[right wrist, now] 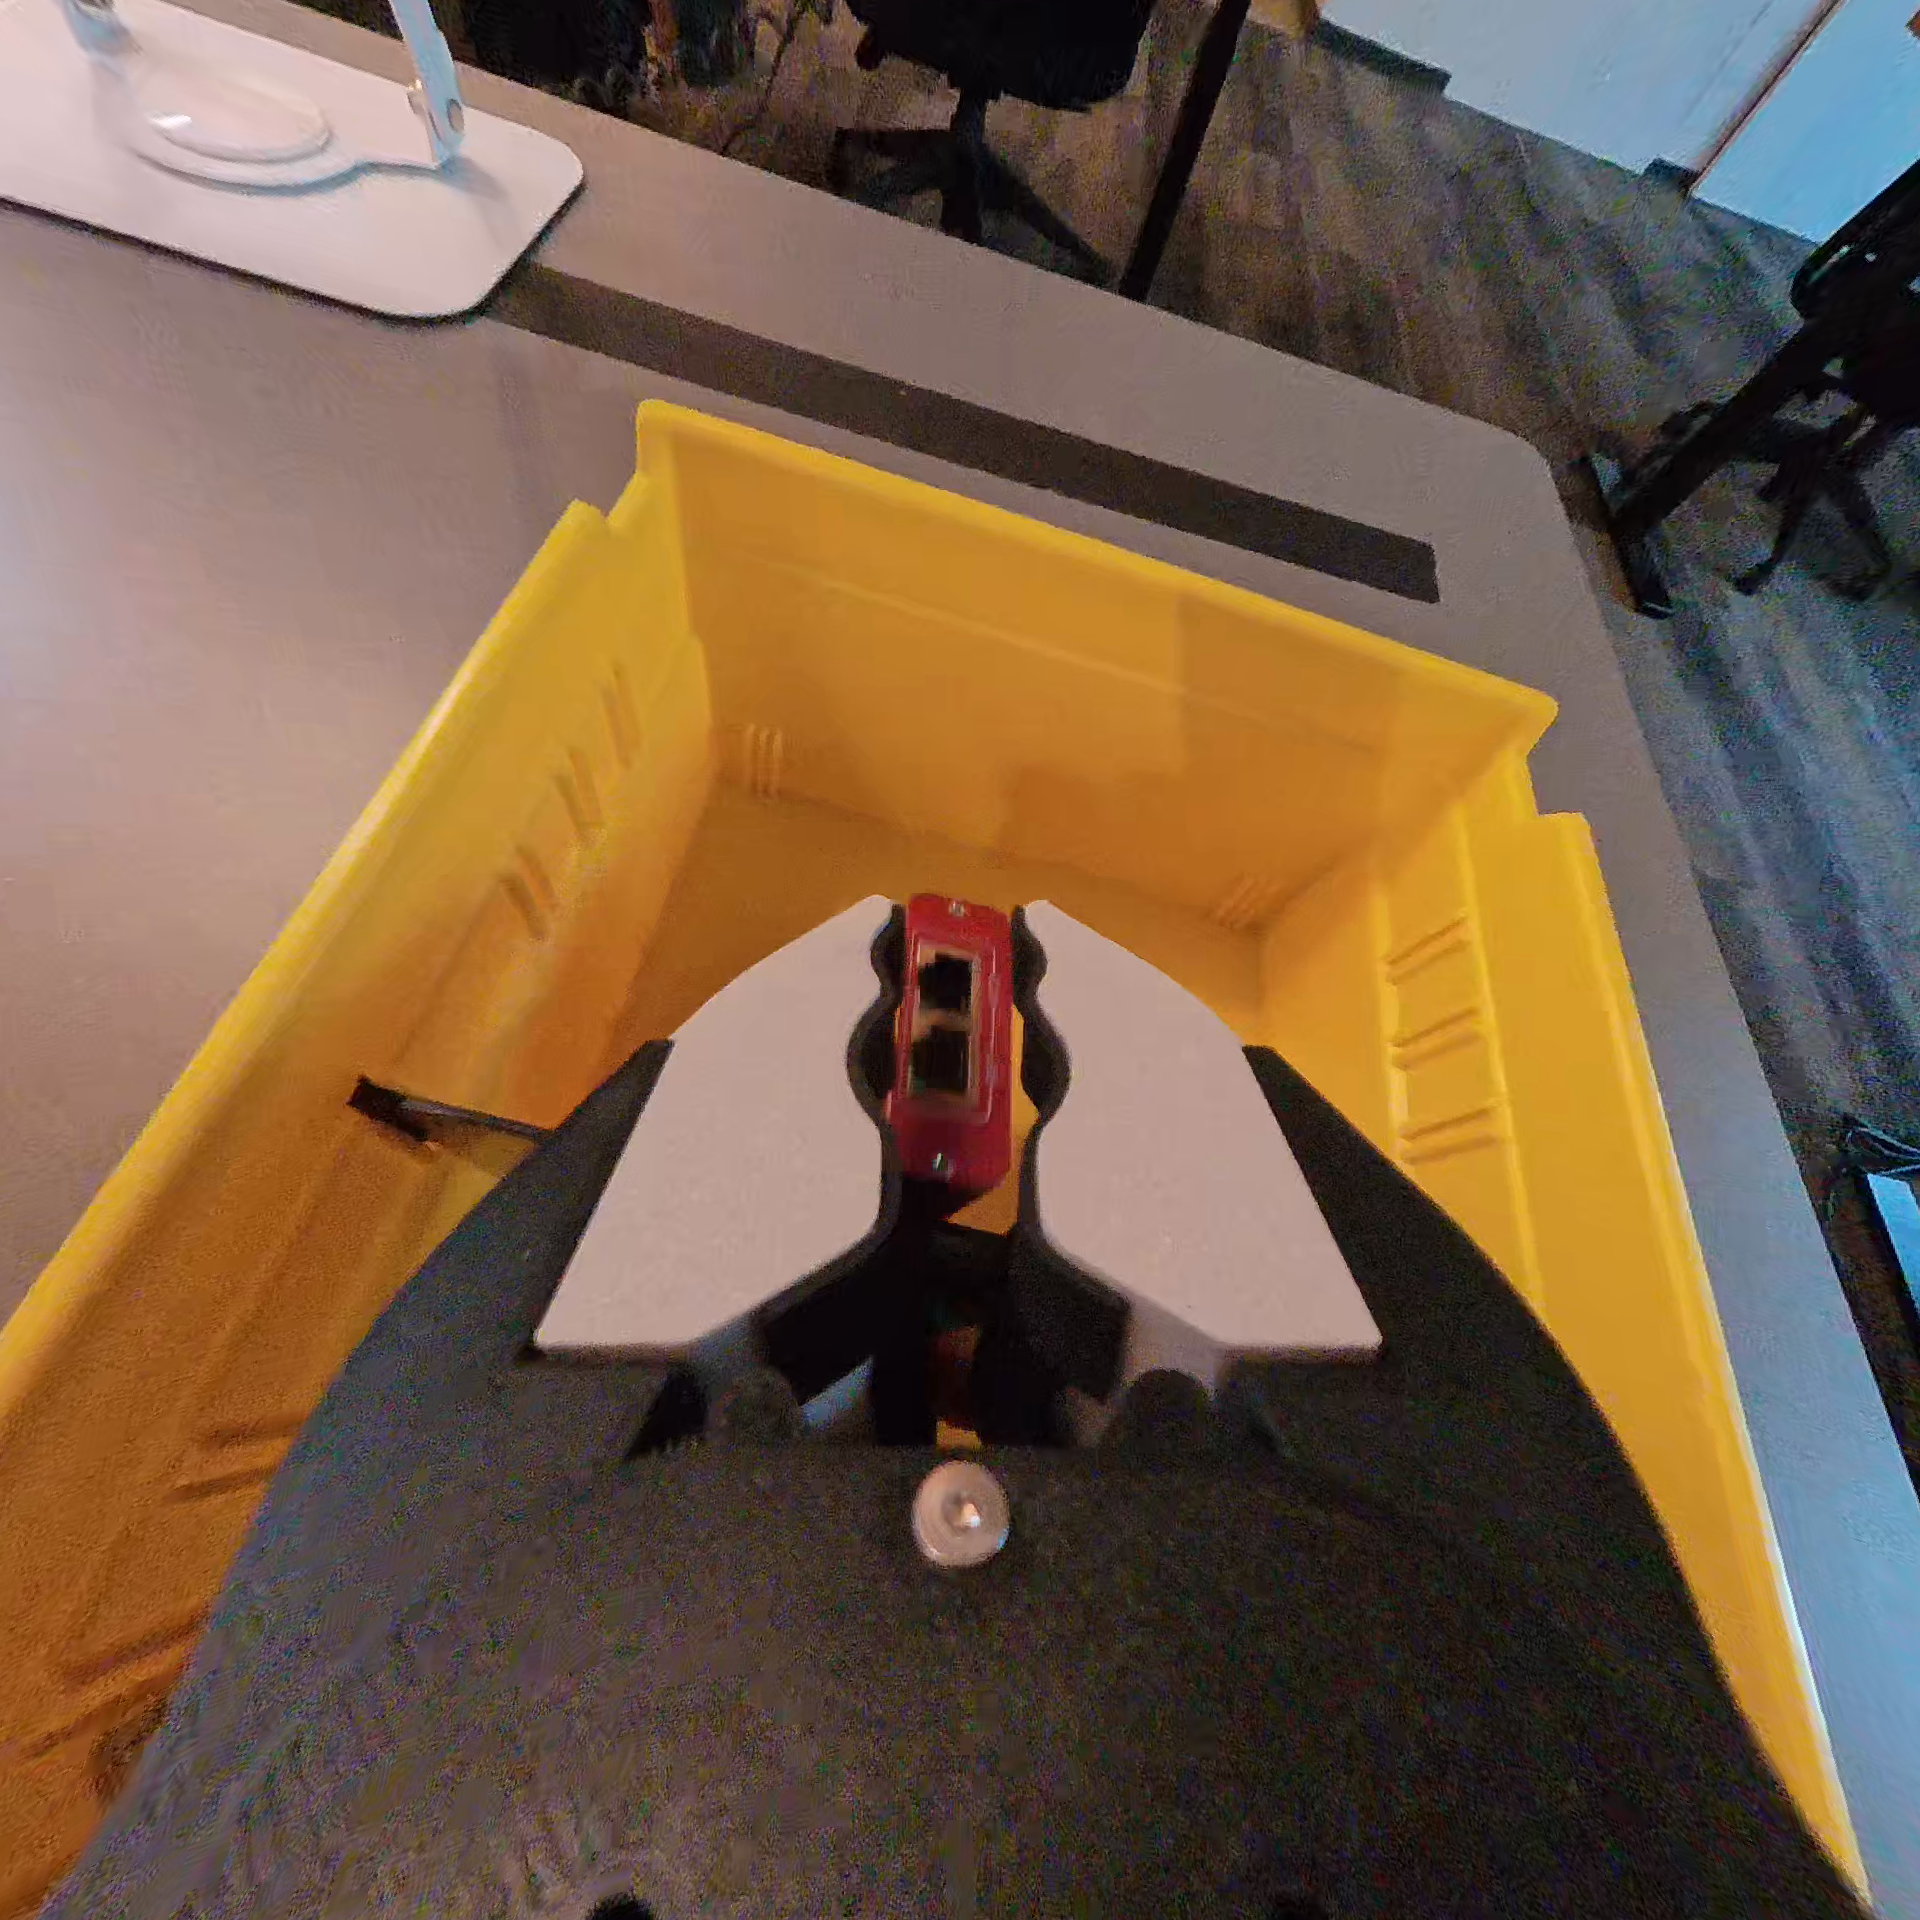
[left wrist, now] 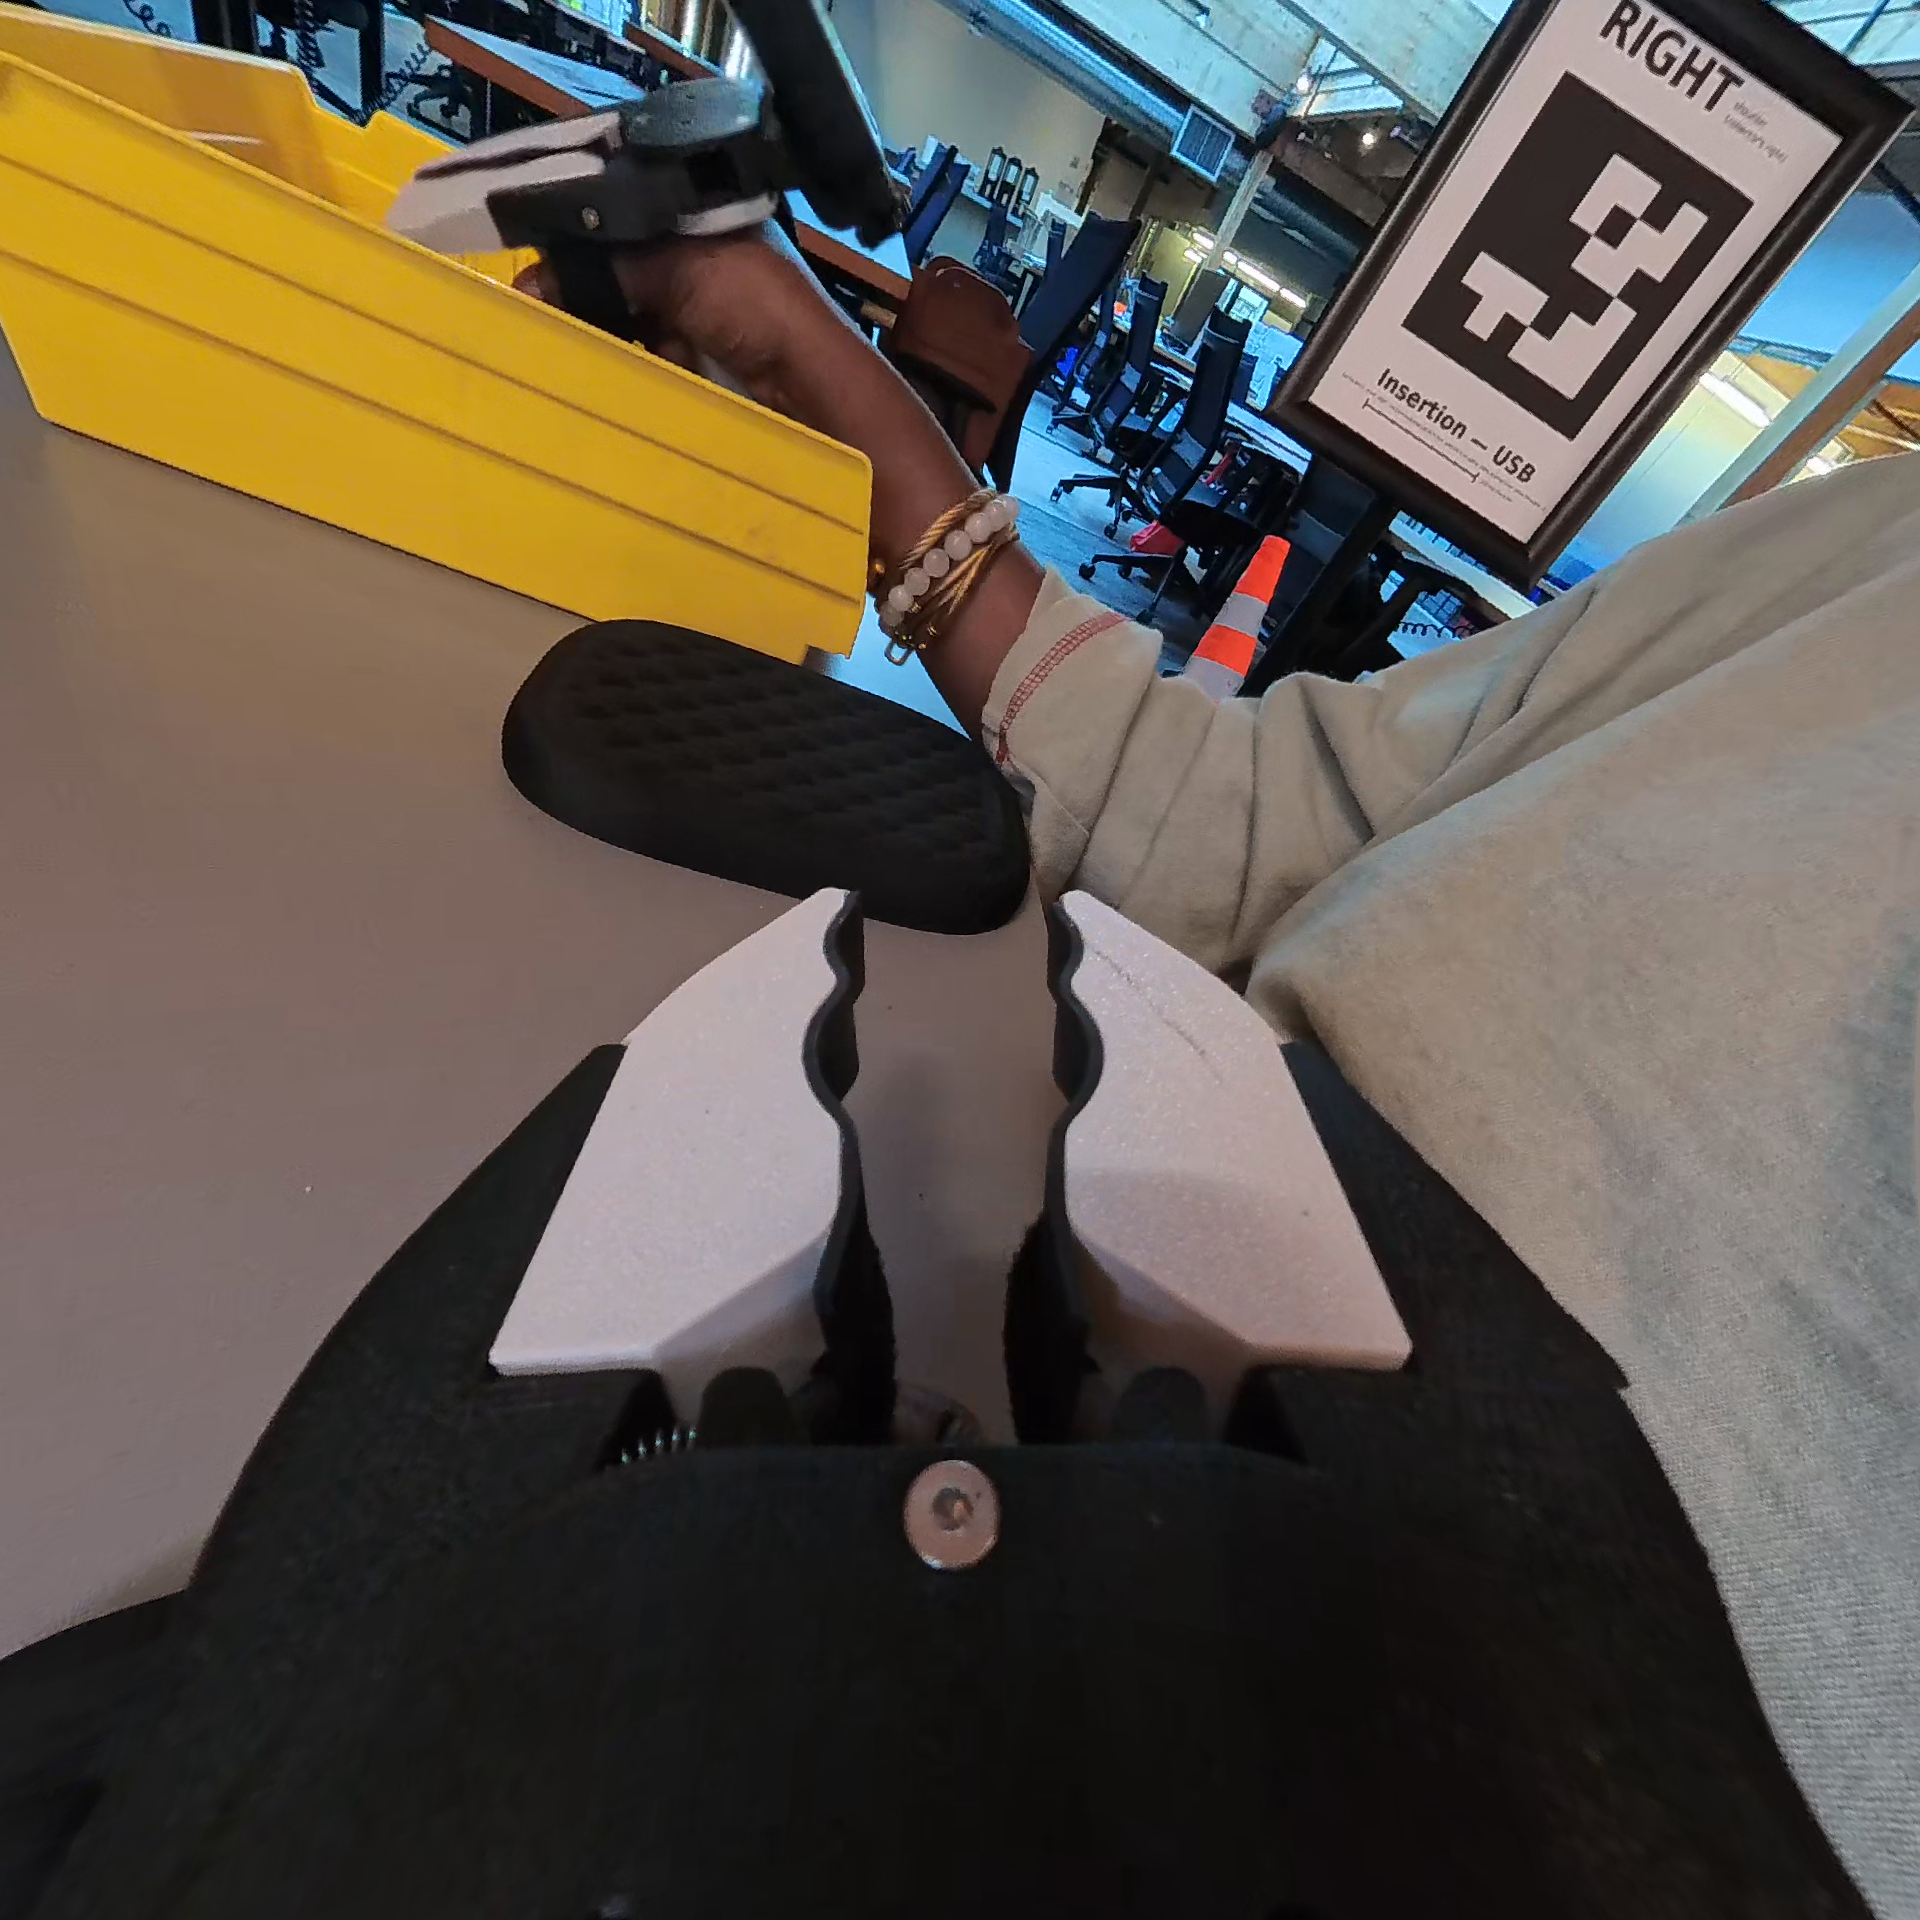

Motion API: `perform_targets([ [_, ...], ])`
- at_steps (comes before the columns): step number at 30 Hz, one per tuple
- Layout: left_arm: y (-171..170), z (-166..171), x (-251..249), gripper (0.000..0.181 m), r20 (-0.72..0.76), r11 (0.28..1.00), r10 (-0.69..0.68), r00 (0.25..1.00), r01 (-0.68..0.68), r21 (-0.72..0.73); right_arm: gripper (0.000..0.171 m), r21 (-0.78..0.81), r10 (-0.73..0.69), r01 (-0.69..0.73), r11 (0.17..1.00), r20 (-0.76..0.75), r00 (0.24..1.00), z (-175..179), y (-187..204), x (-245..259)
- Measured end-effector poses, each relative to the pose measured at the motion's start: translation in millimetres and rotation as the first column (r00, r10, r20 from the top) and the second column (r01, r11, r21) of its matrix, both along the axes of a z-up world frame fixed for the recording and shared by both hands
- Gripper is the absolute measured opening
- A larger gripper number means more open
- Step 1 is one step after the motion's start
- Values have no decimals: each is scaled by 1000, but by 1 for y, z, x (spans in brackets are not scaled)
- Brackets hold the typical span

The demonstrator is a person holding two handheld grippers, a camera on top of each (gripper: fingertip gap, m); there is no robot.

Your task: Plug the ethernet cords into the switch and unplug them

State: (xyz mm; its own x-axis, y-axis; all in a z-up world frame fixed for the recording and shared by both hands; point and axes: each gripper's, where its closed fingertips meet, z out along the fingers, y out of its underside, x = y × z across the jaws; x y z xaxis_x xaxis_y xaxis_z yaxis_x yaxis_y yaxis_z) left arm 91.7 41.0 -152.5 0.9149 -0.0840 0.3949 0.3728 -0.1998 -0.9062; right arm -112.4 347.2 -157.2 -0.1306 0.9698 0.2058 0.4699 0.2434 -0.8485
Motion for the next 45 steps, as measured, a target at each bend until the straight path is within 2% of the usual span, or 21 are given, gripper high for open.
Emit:
perform_targets([
  [4, 0, 0, 0, 34, 0, 1000, -1, 1000, 1, -2, 21, -24, 19, -19, 1000, -20, 1000, 5, -1, 5],
  [8, 0, 0, -1, 34, 7, 1000, 0, 1000, 0, -1, 24, -98, 107, -114, 989, -76, 991, 19, -19, 21],
  [13, 0, 0, -1, 34, 8, 1000, 1, 1000, -1, -2, 36, -192, 324, -330, 924, -62, 944, 25, -63, 74],
  [16, 0, 0, -1, 34, 8, 1000, 3, 1000, -3, -4, 49, -230, 382, -378, 897, -29, 924, 23, -77, 112],
  [21, 0, -1, -1, 34, 9, 1000, 6, 1000, -6, -8, 56, -226, 403, -376, 899, 88, 911, 9, -89, 151],
  [23, 0, -1, -2, 34, 12, 1000, 7, 1000, -7, -8, 52, -163, 378, -348, 923, 223, 898, -12, -87, 160],
  [25, 0, -1, -2, 34, 13, 1000, 8, 1000, -8, -9, 39, -104, 379, -366, 925, 334, 863, -29, -88, 165],
  [26, 0, -1, -2, 34, 13, 1000, 9, 1000, -9, -8, 21, -103, 415, -405, 908, 334, 846, -31, -95, 164],
  [29, 0, -1, -2, 34, 13, 1000, 10, 1000, -10, -8, 19, 1, 370, -388, 922, 297, 880, -30, -93, 144],
  [33, 1, -1, -2, 34, 6, 1000, 10, 1000, -10, -13, 18, 136, 295, -319, 938, 175, 939, -28, -90, 102],
  [39, 1, -1, -2, 34, 10, 1000, 11, 1000, -11, -14, 18, 134, 274, -291, 947, 133, 952, -28, -119, 67],
  [45, 1, -1, -1, 34, -2, 1000, 13, 1000, -13, -13, 19, 145, 312, -331, 932, 139, 940, -27, -174, 48],
])
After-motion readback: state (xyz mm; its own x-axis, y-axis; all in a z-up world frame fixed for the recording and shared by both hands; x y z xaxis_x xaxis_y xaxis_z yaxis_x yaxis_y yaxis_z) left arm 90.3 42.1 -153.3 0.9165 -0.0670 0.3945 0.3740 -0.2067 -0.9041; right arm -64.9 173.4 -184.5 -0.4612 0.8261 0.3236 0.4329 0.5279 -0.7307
